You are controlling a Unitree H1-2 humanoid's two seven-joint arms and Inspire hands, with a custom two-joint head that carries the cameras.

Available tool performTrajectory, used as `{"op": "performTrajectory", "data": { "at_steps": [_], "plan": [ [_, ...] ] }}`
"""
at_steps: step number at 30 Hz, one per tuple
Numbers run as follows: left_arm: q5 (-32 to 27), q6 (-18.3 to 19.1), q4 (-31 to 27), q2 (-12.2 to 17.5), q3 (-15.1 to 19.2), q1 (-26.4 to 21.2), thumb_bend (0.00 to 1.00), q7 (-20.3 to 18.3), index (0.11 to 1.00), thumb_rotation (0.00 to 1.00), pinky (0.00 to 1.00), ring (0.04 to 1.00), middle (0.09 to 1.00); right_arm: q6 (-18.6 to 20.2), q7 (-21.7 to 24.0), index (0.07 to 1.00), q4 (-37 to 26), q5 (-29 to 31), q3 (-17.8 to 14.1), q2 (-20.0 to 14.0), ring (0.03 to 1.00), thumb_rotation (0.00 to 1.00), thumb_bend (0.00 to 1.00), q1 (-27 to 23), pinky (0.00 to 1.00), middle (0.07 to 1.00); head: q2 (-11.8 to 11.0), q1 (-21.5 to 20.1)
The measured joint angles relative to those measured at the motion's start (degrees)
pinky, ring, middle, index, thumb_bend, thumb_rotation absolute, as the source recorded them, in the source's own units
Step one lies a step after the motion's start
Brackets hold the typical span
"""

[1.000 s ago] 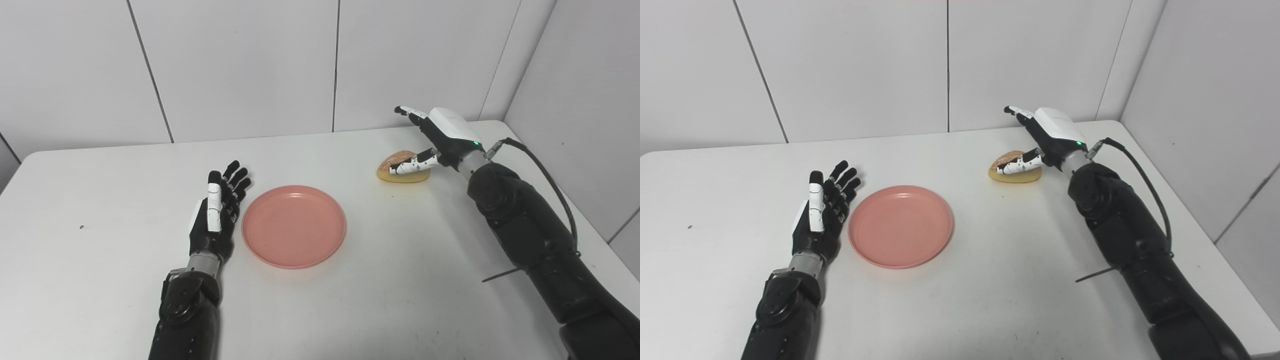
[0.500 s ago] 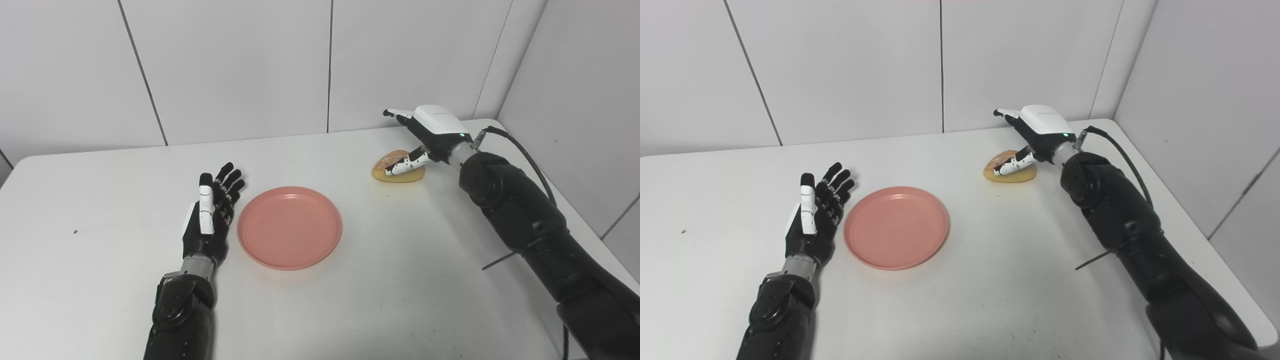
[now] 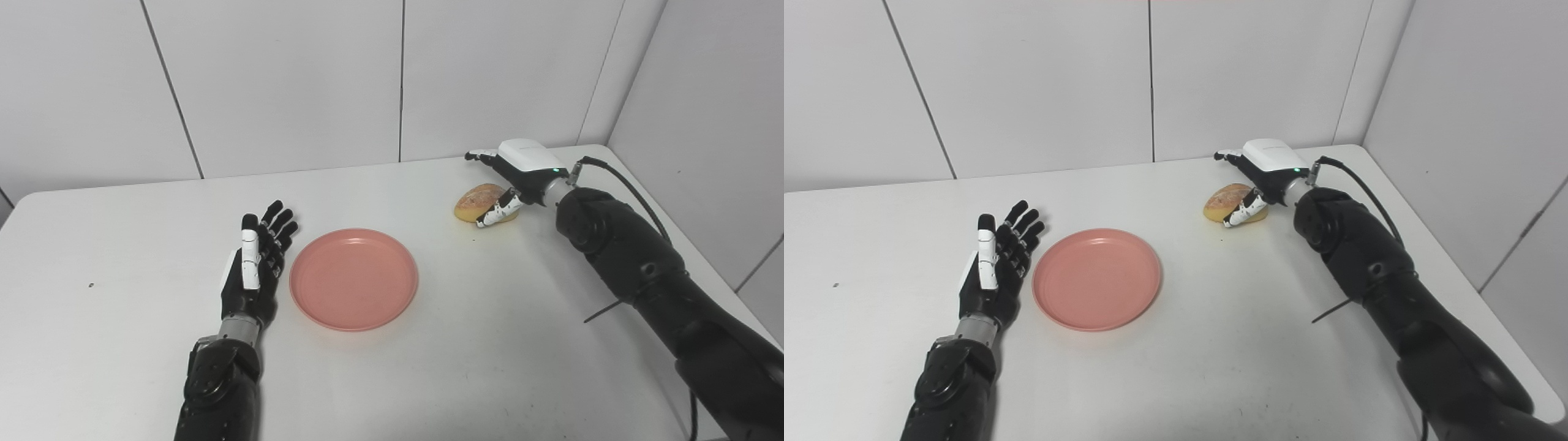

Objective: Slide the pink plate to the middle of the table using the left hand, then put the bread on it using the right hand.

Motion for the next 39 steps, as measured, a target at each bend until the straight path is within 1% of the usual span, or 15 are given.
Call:
{"op": "performTrajectory", "data": {
  "at_steps": [3, 6, 10, 13, 14, 17, 18, 21, 24, 29, 34, 35, 36, 37, 39],
  "plan": [
    [0.0, 0.0, 0.0, 0.0, 0.0, 0.0, 0.76, 0.0, 0.896, 1.0, 1.0, 0.922, 0.929, -0.2, 0.0, 0.859, 0.6, -0.2, 0.3, 0.0, 0.845, 0.2, 0.73, 0.0, 0.75, 0.863, 0.1, 0.0],
    [0.0, 0.0, -0.1, 0.0, -0.1, 0.1, 0.76, 0.1, 0.895, 1.0, 1.0, 0.919, 0.927, -0.6, -0.3, 0.836, 1.8, -0.5, 0.5, 0.0, 0.816, 0.13, 0.7, -0.2, 0.74, 0.839, 0.2, 0.0],
    [0.0, 0.0, -0.2, 0.0, -0.1, 0.1, 0.76, 0.1, 0.893, 1.0, 1.0, 0.918, 0.926, -1.8, -1.2, 0.817, 2.2, -1.0, 1.2, 0.0, 0.8, 0.08, 0.66, -0.2, 0.73, 0.819, 0.3, 0.0],
    [0.1, 0.1, -0.4, 0.0, -0.2, 0.2, 0.76, 0.1, 0.9, 1.0, 1.0, 0.924, 0.934, -3.2, -2.1, 0.8, 3.5, -1.1, 1.6, 0.1, 0.778, 0.06, 0.61, -0.3, 0.71, 0.796, 0.4, 0.1],
    [0.1, 0.1, -0.6, 0.0, -0.2, 0.3, 0.76, 0.1, 0.902, 1.0, 1.0, 0.923, 0.935, -3.5, -2.3, 0.79, 3.8, -1.1, 1.7, 0.2, 0.766, 0.06, 0.6, -0.3, 0.7, 0.785, 0.4, 0.0],
    [0.2, 0.2, -1.1, 0.0, -0.2, 0.7, 0.76, 0.1, 0.907, 1.0, 1.0, 0.928, 0.942, -5.1, -3.0, 0.749, 4.3, -1.3, 2.0, 0.2, 0.712, 0.01, 0.5, -0.3, 0.65, 0.733, 0.4, 0.0],
    [0.2, 0.3, -1.2, 0.0, -0.3, 0.8, 0.76, 0.1, 0.907, 1.0, 1.0, 0.929, 0.942, -5.6, -3.9, 0.746, 4.8, -1.4, 2.0, 0.2, 0.708, 0.01, 0.5, -0.3, 0.64, 0.729, 0.4, 0.0],
    [0.2, 0.3, -1.4, 0.0, -0.3, 0.9, 0.76, 0.1, 0.904, 1.0, 0.99, 0.926, 0.942, -7.5, -6.3, 0.708, 5.8, -1.5, 2.0, 0.3, 0.637, 0.0, 0.46, -0.3, 0.56, 0.672, 0.4, 0.0],
    [0.2, 0.4, -1.4, 0.0, -0.3, 0.9, 0.76, 0.1, 0.904, 1.0, 0.99, 0.918, 0.939, -8.1, -8.7, 0.672, 5.9, -1.8, 1.9, 0.5, 0.587, 0.0, 0.43, -0.3, 0.52, 0.635, 0.4, 0.0],
    [0.2, 0.4, -1.5, 0.0, -0.3, 0.9, 0.76, 0.1, 0.907, 1.0, 0.99, 0.924, 0.946, -9.4, -12.8, 0.626, 7.0, -2.7, 2.0, 1.0, 0.539, 0.0, 0.43, -0.3, 0.52, 0.577, 0.4, 0.0],
    [0.1, 0.4, -1.5, 0.0, -0.3, 0.9, 0.76, 0.1, 0.91, 1.0, 0.99, 0.928, 0.951, -9.5, -13.9, 0.6, 7.3, -3.2, 1.9, 1.1, 0.526, 0.0, 0.43, -0.3, 0.51, 0.566, 0.6, -0.1],
    [0.2, 0.4, -1.5, 0.0, -0.3, 0.9, 0.77, 0.1, 0.911, 1.0, 0.99, 0.927, 0.952, -9.5, -13.9, 0.537, 7.3, -3.2, 2.0, 1.1, 0.519, 0.07, 0.47, -0.3, 0.51, 0.558, 0.6, -0.1],
    [0.2, 0.4, -1.5, 0.0, -0.3, 0.9, 0.77, 0.1, 0.911, 1.0, 0.99, 0.926, 0.953, -9.5, -14.0, 0.516, 7.3, -3.2, 2.0, 1.1, 0.516, 0.09, 0.48, -0.3, 0.51, 0.555, 0.6, 0.0],
    [0.2, 0.4, -1.5, 0.0, -0.4, 0.9, 0.76, 0.1, 0.911, 1.0, 0.99, 0.925, 0.951, -9.5, -14.0, 0.522, 7.3, -3.3, 2.0, 1.1, 0.489, 0.05, 0.5, -0.3, 0.48, 0.5, 0.6, 0.1],
    [0.2, 0.4, -1.5, 0.0, -0.4, 0.9, 0.76, 0.1, 0.91, 1.0, 0.99, 0.925, 0.95, -9.5, -14.1, 0.526, 7.3, -3.5, 2.0, 1.1, 0.456, 0.01, 0.51, -0.3, 0.44, 0.451, 0.6, 0.1]
  ]
}}
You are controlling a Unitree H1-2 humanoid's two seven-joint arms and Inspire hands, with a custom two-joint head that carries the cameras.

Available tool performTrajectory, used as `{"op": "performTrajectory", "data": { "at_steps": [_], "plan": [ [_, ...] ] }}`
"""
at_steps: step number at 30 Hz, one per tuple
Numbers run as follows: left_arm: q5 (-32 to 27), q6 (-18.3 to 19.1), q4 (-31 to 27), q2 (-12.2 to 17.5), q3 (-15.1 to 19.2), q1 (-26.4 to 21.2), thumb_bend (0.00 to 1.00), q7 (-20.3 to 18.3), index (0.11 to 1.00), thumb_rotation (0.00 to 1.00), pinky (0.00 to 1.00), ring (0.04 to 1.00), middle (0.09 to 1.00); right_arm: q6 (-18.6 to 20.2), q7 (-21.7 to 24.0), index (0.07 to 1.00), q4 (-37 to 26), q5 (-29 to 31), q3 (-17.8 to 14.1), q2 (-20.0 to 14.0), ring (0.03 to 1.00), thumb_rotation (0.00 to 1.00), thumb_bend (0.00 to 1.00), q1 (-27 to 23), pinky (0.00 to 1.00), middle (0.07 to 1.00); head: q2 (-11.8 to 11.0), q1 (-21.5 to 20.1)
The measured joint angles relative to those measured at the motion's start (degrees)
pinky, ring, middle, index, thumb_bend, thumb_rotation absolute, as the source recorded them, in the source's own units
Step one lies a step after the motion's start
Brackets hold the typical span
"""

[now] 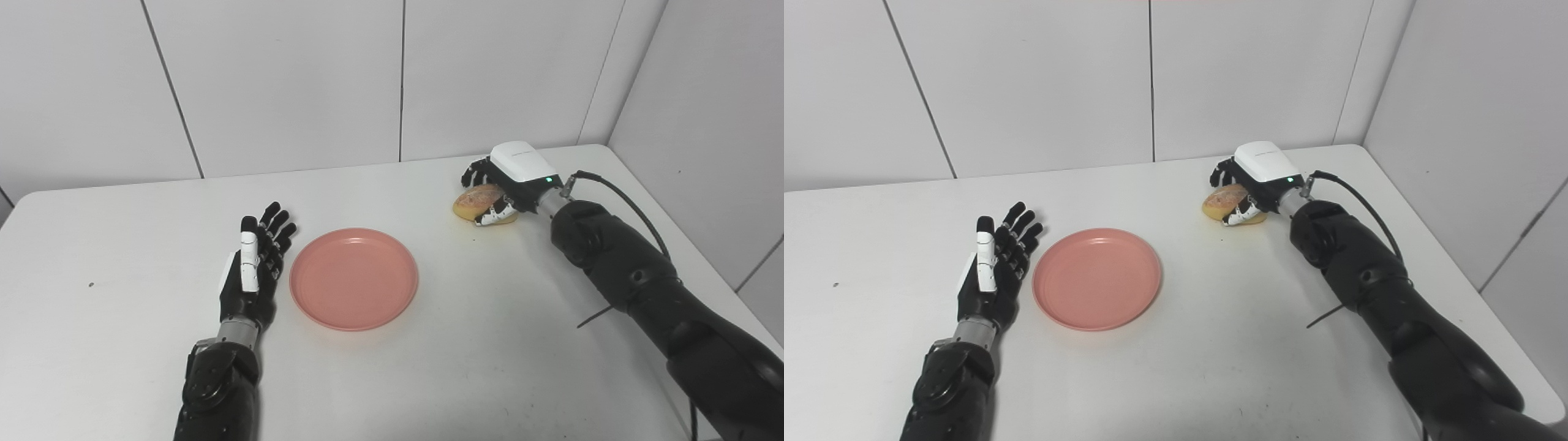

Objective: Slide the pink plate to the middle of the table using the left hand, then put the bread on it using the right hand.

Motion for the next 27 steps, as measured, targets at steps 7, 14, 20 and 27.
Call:
{"op": "performTrajectory", "data": {
  "at_steps": [7, 14, 20, 27],
  "plan": [
    [0.0, 0.2, -0.4, 0.0, -0.1, 0.3, 0.77, 0.0, 0.912, 1.0, 1.0, 0.921, 0.949, -0.5, -1.9, 0.516, 0.2, -0.2, 0.0, 0.0, 0.449, 0.0, 0.51, 0.0, 0.44, 0.444, 0.1, 0.2],
    [0.0, 0.3, -0.5, -0.1, -0.2, 0.3, 0.77, 0.1, 0.908, 1.0, 1.0, 0.925, 0.948, -2.3, -5.9, 0.503, 0.4, 0.0, -0.6, 0.3, 0.326, 0.0, 0.51, 0.0, 0.32, 0.395, 0.2, 0.4],
    [0.0, 0.3, -0.5, -0.1, -0.3, 0.3, 0.77, 0.1, 0.914, 1.0, 1.0, 0.929, 0.952, -4.6, -8.8, 0.501, -0.1, 0.5, -1.4, 0.8, 0.318, 0.0, 0.51, 0.0, 0.3, 0.388, 0.3, 0.8],
    [0.0, 0.3, -0.6, -0.1, -0.4, 0.3, 0.76, 0.1, 0.906, 1.0, 1.0, 0.927, 0.948, -7.4, -11.2, 0.498, -5.0, 0.5, -2.5, 1.8, 0.297, 0.0, 0.51, 0.2, 0.26, 0.399, 0.4, 0.8]
  ]
}}
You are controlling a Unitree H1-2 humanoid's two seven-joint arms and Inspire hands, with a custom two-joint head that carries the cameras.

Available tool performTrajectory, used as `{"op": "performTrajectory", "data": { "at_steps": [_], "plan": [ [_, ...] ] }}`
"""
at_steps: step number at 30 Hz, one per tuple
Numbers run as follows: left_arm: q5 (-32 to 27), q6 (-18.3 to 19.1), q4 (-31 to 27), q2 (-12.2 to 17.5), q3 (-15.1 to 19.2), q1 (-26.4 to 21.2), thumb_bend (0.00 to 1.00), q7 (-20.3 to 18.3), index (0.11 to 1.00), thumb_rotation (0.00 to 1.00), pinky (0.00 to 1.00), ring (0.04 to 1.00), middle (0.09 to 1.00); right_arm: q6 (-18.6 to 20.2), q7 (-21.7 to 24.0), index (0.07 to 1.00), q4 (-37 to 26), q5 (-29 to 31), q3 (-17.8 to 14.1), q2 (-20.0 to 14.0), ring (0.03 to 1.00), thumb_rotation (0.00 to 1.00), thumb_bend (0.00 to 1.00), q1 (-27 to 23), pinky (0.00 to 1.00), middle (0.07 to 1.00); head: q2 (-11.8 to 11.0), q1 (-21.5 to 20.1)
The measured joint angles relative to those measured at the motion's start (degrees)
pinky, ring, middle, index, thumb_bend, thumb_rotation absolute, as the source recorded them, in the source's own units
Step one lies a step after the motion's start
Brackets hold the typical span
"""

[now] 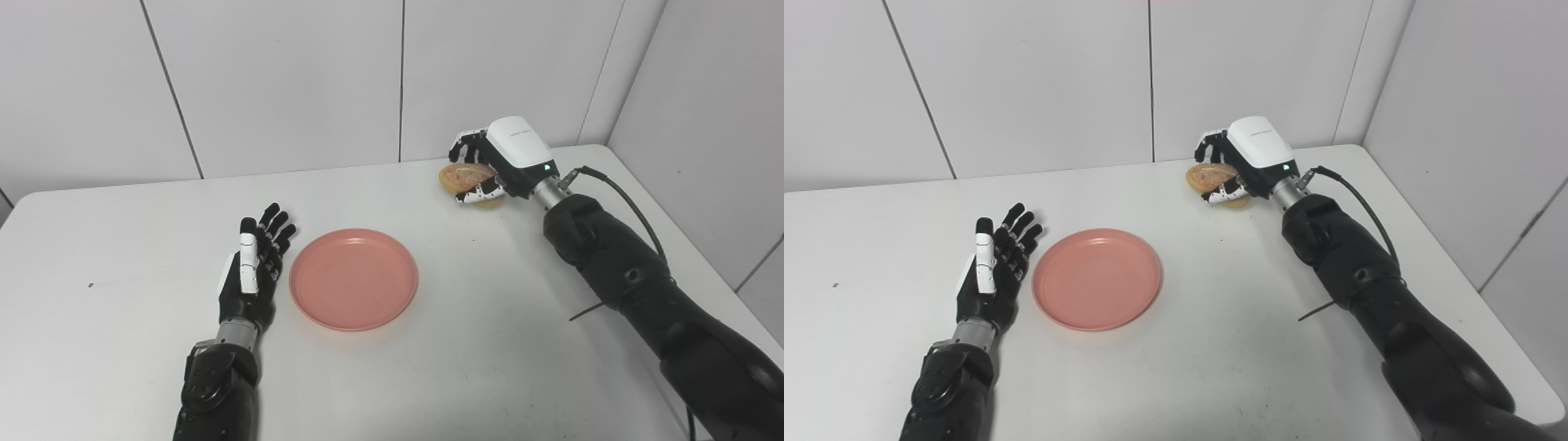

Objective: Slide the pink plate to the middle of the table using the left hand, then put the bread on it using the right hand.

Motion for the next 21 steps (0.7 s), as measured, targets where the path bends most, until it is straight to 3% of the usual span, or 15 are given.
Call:
{"op": "performTrajectory", "data": {
  "at_steps": [2, 4, 10, 13, 17, 19, 21],
  "plan": [
    [0.0, 0.0, 0.0, 0.0, -0.1, 0.0, 0.76, 0.0, 0.906, 1.0, 1.0, 0.924, 0.948, 0.2, 0.5, 0.509, -2.8, 0.2, -0.8, 0.8, 0.324, 0.0, 0.51, 0.4, 0.28, 0.393, 0.1, 0.3],
    [0.0, 0.0, 0.0, 0.0, -0.1, 0.0, 0.76, 0.0, 0.904, 1.0, 1.0, 0.926, 0.948, 0.4, 1.6, 0.488, -5.4, 1.1, -1.5, 1.7, 0.286, 0.0, 0.52, 0.9, 0.23, 0.454, 0.1, 0.4],
    [0.0, 0.0, 0.0, -0.1, -0.1, 0.0, 0.76, 0.1, 0.898, 1.0, 0.98, 0.922, 0.94, 0.6, 6.1, 0.481, -10.3, 4.3, -2.9, 4.1, 0.234, 0.0, 0.52, 2.5, 0.18, 0.469, 0.3, 1.1],
    [0.0, 0.0, 0.0, -0.1, -0.1, 0.0, 0.76, 0.2, 0.897, 1.0, 0.97, 0.919, 0.94, 0.6, 7.7, 0.482, -12.5, 4.7, -3.0, 4.7, 0.272, 0.0, 0.52, 3.3, 0.22, 0.47, 0.3, 1.1],
    [0.1, 0.0, 0.0, -0.1, -0.1, 0.0, 0.77, 0.3, 0.899, 1.0, 0.97, 0.921, 0.944, 0.7, 9.5, 0.505, -15.8, 5.3, -3.1, 5.8, 0.314, 0.0, 0.51, 3.7, 0.26, 0.405, 0.4, 2.1],
    [0.1, 0.0, 0.0, -0.2, -0.2, 0.0, 0.77, 0.3, 0.898, 1.0, 0.96, 0.919, 0.941, 1.1, 10.4, 0.503, -17.2, 5.2, -3.1, 6.7, 0.292, 0.0, 0.51, 3.9, 0.24, 0.394, 0.6, 2.9],
    [0.2, -0.1, 0.0, -0.3, -0.2, 0.0, 0.77, 0.5, 0.895, 1.0, 0.96, 0.914, 0.938, 1.2, 11.1, 0.486, -18.3, 5.2, -3.1, 7.7, 0.269, 0.0, 0.52, 4.0, 0.21, 0.454, 0.8, 3.5]
  ]
}}
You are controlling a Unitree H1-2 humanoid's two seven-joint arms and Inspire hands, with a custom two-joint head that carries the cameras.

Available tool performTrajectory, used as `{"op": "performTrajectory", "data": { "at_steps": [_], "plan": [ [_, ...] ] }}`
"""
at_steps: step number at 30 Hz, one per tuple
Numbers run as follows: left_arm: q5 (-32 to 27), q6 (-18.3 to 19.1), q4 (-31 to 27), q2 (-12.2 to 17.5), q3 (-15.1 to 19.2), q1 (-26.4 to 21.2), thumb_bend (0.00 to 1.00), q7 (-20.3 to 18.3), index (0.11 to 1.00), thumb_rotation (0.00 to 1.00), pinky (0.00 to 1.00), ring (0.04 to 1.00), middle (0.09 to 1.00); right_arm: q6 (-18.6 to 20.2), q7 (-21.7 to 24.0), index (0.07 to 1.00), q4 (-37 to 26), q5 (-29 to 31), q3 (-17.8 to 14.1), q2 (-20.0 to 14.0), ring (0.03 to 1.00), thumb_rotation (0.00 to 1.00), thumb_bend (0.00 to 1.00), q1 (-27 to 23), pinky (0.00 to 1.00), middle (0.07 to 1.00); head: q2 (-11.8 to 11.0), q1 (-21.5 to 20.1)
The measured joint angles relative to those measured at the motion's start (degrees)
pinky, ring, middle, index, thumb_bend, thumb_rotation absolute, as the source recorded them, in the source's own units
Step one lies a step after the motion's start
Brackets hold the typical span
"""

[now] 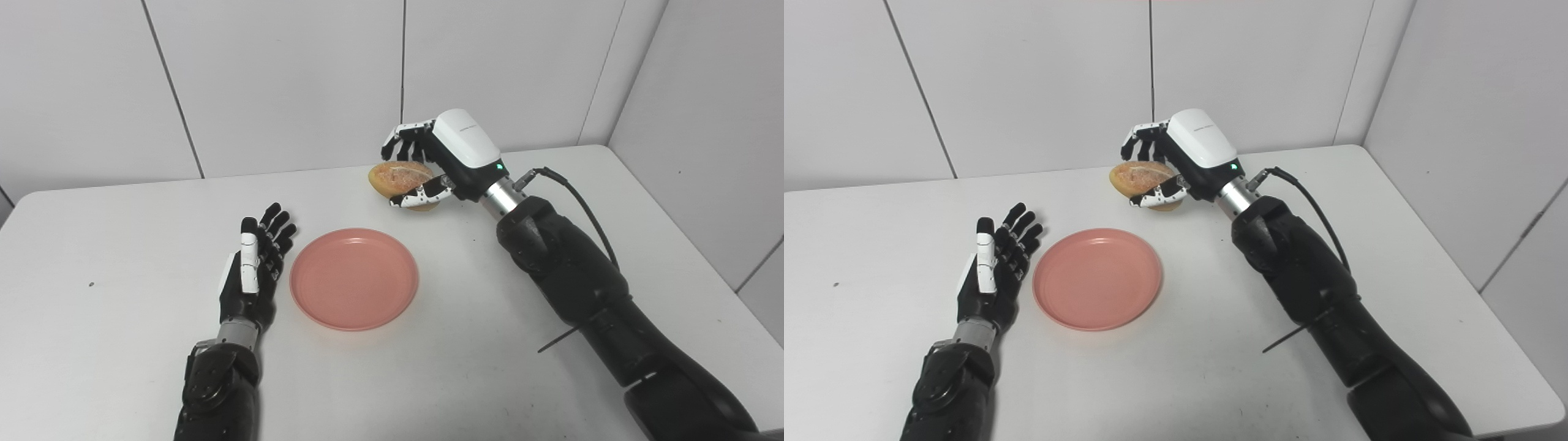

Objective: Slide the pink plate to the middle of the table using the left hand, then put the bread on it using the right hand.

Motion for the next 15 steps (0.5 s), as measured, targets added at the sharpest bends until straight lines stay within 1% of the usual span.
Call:
{"op": "performTrajectory", "data": {
  "at_steps": [1, 2, 5, 8, 11, 13, 15],
  "plan": [
    [0.1, 0.0, 0.0, -0.1, -0.1, 0.0, 0.77, 0.1, 0.897, 1.0, 0.96, 0.918, 0.94, 0.0, 0.3, 0.502, -0.4, 0.0, 0.0, 0.4, 0.29, 0.0, 0.51, 0.0, 0.23, 0.415, 0.1, 0.7],
    [0.4, 0.0, -0.1, -0.1, -0.1, 0.1, 0.76, 0.2, 0.898, 1.0, 0.95, 0.919, 0.94, 0.0, 0.7, 0.507, -0.7, 0.1, 0.0, 0.8, 0.297, 0.0, 0.51, 0.1, 0.23, 0.407, 0.2, 0.9],
    [0.8, 0.0, -0.2, -0.5, -0.2, 0.1, 0.77, 0.7, 0.899, 1.0, 0.94, 0.921, 0.942, 0.0, 2.2, 0.51, -1.6, 0.1, 0.0, 1.6, 0.311, 0.0, 0.51, 0.1, 0.25, 0.4, 0.1, 1.9],
    [0.8, 0.0, -0.2, -0.7, -0.2, 0.1, 0.77, 0.9, 0.898, 1.0, 0.96, 0.92, 0.942, 0.0, 2.7, 0.508, -1.9, 0.1, 0.0, 2.2, 0.315, 0.0, 0.51, 0.2, 0.26, 0.402, -0.1, 2.7],
    [0.8, -0.2, -0.1, -0.9, -0.2, 0.1, 0.77, 1.0, 0.897, 1.0, 0.95, 0.922, 0.942, -0.1, 2.8, 0.506, -1.9, -0.1, 0.1, 2.8, 0.294, 0.0, 0.51, 0.7, 0.24, 0.398, -0.2, 4.3],
    [0.9, -0.3, -0.1, -1.1, -0.3, 0.1, 0.79, 1.2, 0.894, 1.0, 0.95, 0.919, 0.934, -0.3, 2.8, 0.487, -1.8, 0.0, 0.2, 3.3, 0.25, 0.0, 0.52, 1.3, 0.2, 0.451, -0.2, 4.8],
    [1.0, -0.3, -0.1, -1.4, -0.3, 0.1, 0.79, 1.5, 0.892, 1.0, 0.95, 0.92, 0.933, -0.9, 2.8, 0.482, -1.3, 0.2, 0.5, 3.7, 0.234, 0.0, 0.52, 1.6, 0.19, 0.466, -0.5, 6.2]
  ]
}}
